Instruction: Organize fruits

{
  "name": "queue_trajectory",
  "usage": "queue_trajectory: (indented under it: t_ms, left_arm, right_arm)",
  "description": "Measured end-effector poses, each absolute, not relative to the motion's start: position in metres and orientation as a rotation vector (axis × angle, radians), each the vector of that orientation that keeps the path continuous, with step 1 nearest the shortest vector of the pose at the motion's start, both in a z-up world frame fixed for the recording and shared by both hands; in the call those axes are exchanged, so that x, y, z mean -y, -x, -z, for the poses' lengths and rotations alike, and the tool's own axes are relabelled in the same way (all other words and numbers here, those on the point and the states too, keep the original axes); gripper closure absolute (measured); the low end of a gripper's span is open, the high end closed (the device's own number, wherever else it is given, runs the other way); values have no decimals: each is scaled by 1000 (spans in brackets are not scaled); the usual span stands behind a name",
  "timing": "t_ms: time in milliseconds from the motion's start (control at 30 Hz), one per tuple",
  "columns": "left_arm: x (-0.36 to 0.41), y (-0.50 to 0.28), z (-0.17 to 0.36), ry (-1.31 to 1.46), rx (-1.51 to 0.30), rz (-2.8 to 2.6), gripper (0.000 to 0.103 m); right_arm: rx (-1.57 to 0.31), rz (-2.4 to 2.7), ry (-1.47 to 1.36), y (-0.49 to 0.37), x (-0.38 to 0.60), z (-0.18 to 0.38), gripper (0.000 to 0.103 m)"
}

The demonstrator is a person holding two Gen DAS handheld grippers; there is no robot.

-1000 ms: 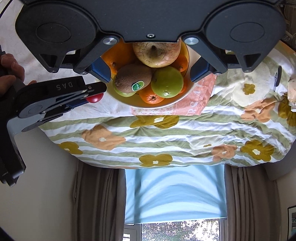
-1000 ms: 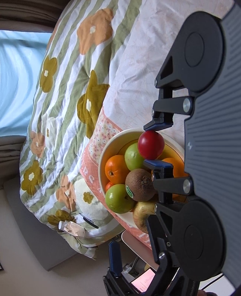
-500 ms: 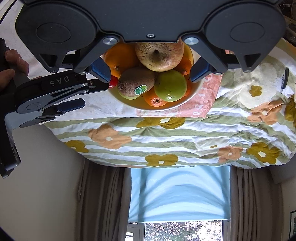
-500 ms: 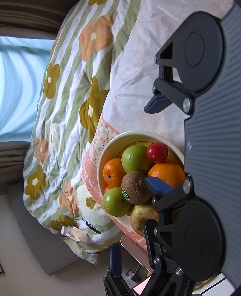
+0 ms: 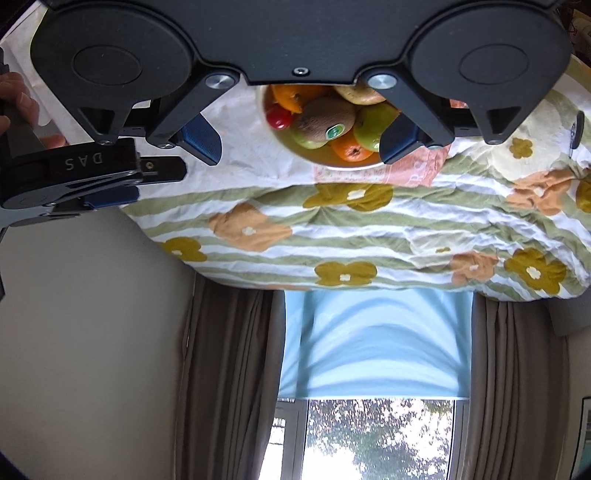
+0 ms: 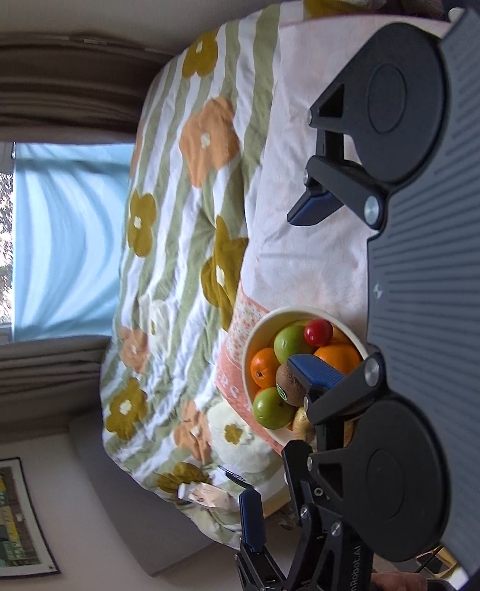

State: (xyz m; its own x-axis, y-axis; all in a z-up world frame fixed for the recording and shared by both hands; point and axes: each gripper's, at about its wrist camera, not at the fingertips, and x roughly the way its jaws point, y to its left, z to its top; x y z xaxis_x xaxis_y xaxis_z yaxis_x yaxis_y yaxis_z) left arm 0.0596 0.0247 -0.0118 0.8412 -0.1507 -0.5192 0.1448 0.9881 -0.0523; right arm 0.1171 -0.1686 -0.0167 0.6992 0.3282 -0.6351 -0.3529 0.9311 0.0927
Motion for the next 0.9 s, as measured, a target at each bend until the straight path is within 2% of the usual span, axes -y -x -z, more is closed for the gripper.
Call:
queue_trajectory:
  t_ms: [200,267,367,633,900]
  left_arm:
    - [5,-25,-17,16,-497,144,8]
    - [13,-13,-26,31,-486,145,8]
    - [24,5,-37,50,-475,145,2]
    - [51,47,-53,7,-442,147,0]
    - [53,65,-40,-41,-484,87,0]
  right_arm:
    - [-653,-270,-4,-69,213,-14,6]
    - [-642,-231,-13,-53,226,-21,0]
    - [-612,-171,-13,-25,245,-33,0]
    - [-603,-61,-31,38,273,-44,0]
    - [-597,11,-22,76,277,-43,0]
